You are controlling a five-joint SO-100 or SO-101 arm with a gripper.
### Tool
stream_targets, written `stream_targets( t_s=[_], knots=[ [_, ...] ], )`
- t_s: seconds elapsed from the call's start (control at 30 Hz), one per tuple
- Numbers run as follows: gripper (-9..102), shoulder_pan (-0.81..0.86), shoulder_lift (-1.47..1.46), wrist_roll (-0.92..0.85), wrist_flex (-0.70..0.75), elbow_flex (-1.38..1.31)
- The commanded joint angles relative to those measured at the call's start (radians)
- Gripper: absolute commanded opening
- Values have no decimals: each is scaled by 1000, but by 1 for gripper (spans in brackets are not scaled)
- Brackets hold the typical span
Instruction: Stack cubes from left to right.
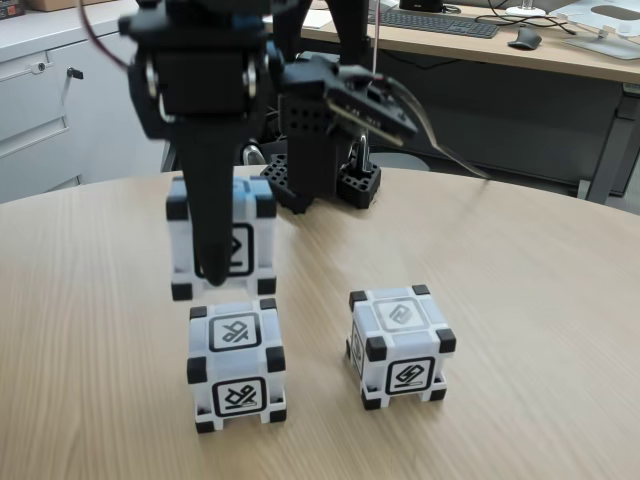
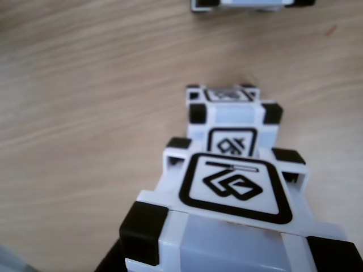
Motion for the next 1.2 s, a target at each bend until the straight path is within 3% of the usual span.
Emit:
stream_targets(
  t_s=[0.0,0.37,1.17],
  knots=[
    [0,6,-3,-11,-12,-23],
    [0,6,-15,-17,-143,-23],
    [0,-14,-18,78,-133,-2]
  ],
)
